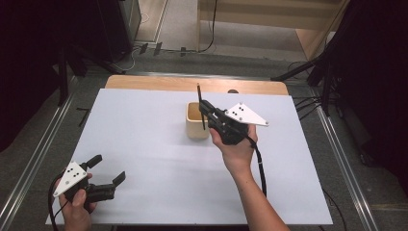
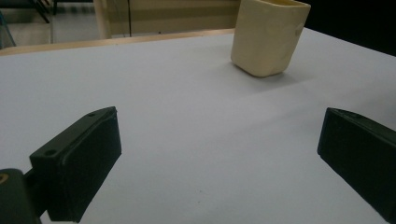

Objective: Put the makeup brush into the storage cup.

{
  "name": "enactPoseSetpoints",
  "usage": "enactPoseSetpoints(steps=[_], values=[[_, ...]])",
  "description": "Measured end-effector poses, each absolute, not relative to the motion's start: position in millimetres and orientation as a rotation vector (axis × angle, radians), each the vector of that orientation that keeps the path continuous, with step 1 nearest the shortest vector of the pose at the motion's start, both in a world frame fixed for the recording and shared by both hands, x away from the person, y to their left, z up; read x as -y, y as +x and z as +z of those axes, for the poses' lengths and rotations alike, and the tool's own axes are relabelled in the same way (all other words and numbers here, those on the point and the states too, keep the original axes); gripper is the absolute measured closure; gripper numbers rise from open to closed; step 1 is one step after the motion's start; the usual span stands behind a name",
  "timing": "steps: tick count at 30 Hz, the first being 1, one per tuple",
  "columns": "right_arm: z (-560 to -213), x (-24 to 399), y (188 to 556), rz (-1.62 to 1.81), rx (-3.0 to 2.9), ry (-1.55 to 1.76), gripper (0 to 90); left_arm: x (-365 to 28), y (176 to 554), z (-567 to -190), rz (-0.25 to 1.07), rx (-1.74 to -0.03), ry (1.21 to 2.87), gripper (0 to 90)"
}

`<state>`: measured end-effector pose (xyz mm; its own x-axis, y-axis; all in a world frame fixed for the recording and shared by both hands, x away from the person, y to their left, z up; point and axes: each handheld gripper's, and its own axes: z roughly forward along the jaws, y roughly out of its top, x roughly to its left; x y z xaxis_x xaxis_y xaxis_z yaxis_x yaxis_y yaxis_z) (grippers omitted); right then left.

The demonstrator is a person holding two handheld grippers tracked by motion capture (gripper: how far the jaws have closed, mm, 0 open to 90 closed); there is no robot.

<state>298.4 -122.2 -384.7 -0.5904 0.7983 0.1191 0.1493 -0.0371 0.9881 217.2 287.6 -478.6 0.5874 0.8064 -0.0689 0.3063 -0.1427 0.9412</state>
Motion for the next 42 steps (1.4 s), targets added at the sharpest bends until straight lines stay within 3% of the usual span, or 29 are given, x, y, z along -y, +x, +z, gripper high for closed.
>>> enactPoseSetpoints(steps=[42], values=[[-391,131,354,1.651,-1.664,1.070,84.6,-290,218,-479,0.567,-0.928,1.711,0.0]])
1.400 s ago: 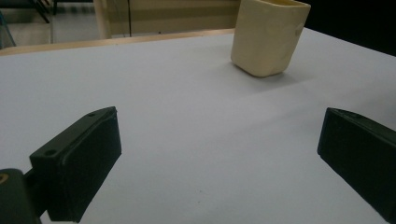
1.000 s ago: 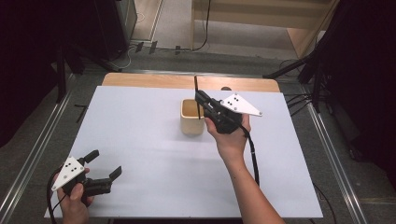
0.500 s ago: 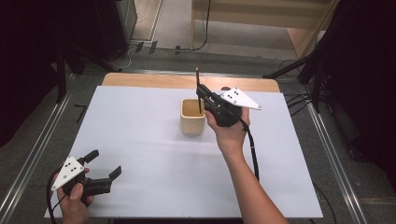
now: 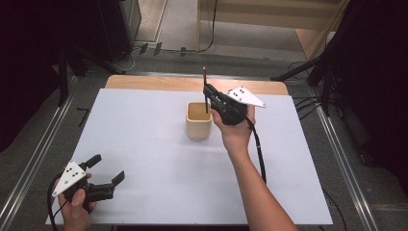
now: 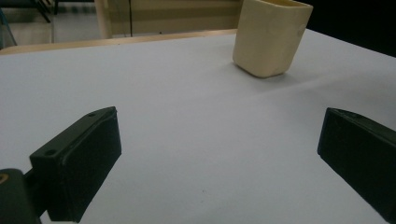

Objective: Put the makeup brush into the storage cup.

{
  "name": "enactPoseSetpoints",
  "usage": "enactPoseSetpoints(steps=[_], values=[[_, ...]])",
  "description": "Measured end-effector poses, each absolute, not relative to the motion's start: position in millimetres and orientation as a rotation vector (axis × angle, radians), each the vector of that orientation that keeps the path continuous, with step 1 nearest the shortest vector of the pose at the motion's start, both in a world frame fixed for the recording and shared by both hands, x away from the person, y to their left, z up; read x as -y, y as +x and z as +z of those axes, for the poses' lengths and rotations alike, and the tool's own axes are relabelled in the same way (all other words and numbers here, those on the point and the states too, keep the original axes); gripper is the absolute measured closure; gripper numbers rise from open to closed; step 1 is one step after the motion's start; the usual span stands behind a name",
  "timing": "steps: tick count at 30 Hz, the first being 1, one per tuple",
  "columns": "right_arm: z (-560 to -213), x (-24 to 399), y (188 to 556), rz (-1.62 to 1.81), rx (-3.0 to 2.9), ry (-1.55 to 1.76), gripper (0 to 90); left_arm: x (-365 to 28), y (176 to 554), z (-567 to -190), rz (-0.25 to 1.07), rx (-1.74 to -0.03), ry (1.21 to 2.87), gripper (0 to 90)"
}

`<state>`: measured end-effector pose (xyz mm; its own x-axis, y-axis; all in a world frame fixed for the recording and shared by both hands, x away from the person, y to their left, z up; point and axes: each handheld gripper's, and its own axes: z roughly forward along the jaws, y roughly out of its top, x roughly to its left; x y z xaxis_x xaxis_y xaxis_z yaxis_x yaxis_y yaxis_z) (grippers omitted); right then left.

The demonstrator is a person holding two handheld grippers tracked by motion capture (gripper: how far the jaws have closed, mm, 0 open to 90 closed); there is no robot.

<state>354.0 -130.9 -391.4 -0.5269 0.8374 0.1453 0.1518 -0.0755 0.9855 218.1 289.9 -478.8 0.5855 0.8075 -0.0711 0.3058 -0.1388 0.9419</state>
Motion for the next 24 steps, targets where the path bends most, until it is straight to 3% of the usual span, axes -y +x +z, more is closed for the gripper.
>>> enactPoseSetpoints(steps=[24], values=[[-416,125,365,1.581,-1.720,1.104,84.6,-291,218,-478,0.565,-0.929,1.706,0.0]])
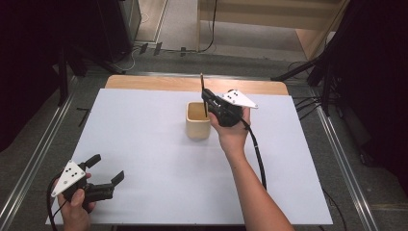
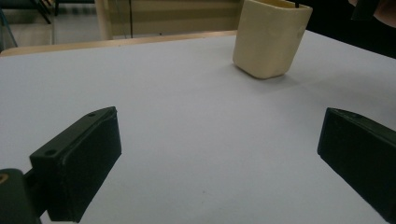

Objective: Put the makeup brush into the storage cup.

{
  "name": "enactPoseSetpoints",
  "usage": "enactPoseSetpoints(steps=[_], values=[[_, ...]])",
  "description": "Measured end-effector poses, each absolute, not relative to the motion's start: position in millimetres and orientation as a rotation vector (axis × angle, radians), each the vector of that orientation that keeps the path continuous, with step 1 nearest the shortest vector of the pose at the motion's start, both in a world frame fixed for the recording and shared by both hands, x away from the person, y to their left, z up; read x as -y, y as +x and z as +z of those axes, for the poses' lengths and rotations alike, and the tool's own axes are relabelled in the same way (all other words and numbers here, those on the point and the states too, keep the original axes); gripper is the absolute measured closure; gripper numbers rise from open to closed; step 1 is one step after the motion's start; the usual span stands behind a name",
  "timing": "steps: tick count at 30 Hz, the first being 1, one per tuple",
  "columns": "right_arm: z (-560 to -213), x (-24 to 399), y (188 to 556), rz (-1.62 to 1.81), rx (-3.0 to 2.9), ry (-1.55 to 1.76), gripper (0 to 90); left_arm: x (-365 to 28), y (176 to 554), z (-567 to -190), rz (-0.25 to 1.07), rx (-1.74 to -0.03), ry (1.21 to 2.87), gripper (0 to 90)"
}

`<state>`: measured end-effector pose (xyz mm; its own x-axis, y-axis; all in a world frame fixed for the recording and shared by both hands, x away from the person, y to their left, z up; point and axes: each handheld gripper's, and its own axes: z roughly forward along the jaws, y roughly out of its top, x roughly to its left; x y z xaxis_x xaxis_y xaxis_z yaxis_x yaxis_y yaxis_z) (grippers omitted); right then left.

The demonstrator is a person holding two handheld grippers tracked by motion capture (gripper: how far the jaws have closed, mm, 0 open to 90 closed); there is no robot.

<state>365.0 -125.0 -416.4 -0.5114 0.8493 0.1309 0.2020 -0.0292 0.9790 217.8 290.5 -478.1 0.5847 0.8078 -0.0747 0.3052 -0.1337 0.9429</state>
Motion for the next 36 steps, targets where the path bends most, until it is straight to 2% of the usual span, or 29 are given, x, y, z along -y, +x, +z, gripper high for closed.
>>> enactPoseSetpoints(steps=[36], values=[[-466,120,353,1.472,-1.845,1.145,84.5,-289,218,-478,0.565,-0.925,1.711,0.0]])
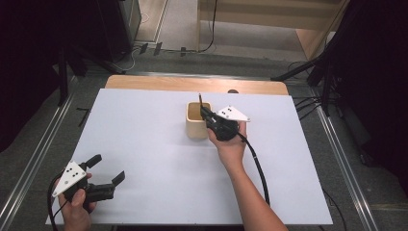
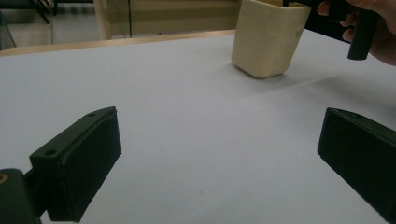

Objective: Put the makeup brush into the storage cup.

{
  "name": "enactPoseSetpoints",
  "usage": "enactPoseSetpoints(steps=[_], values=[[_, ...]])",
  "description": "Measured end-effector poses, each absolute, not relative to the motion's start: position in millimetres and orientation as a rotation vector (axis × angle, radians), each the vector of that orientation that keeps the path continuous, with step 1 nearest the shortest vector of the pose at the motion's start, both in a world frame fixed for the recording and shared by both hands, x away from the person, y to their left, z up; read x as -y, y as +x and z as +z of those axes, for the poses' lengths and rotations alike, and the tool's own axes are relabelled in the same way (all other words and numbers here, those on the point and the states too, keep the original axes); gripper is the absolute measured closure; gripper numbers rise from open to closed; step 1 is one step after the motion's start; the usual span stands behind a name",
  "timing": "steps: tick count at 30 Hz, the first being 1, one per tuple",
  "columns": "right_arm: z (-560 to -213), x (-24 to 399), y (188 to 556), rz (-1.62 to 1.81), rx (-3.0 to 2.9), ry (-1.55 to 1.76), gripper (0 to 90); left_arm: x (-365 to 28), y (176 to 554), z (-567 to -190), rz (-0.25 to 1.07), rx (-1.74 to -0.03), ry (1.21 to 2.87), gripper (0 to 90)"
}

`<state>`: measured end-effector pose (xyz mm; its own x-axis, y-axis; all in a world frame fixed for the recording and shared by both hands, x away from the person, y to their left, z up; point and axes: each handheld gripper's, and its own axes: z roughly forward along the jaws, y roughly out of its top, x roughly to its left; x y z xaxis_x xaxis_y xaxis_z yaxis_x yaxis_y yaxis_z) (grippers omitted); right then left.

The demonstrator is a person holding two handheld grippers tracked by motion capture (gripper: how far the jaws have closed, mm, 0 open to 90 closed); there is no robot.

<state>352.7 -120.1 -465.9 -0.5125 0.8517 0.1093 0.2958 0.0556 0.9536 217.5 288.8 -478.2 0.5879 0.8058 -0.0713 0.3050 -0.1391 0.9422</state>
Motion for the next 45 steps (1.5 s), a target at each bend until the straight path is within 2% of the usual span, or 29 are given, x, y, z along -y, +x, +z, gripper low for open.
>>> enactPoseSetpoints(steps=[8,14,18,31,45], values=[[-468,117,350,1.448,-1.858,1.131,84.3,-288,218,-478,0.566,-0.923,1.717,0.0],[-463,119,348,1.480,-1.840,1.147,67.0,-289,218,-478,0.564,-0.925,1.713,0.0],[-457,120,343,1.475,-1.832,1.110,61.1,-289,218,-478,0.562,-0.925,1.712,0.0],[-450,145,320,1.496,-1.785,1.110,55.2,-287,218,-479,0.562,-0.921,1.715,0.0],[-462,172,301,1.490,-1.773,1.145,42.0,-286,217,-479,0.560,-0.920,1.716,0.0]])
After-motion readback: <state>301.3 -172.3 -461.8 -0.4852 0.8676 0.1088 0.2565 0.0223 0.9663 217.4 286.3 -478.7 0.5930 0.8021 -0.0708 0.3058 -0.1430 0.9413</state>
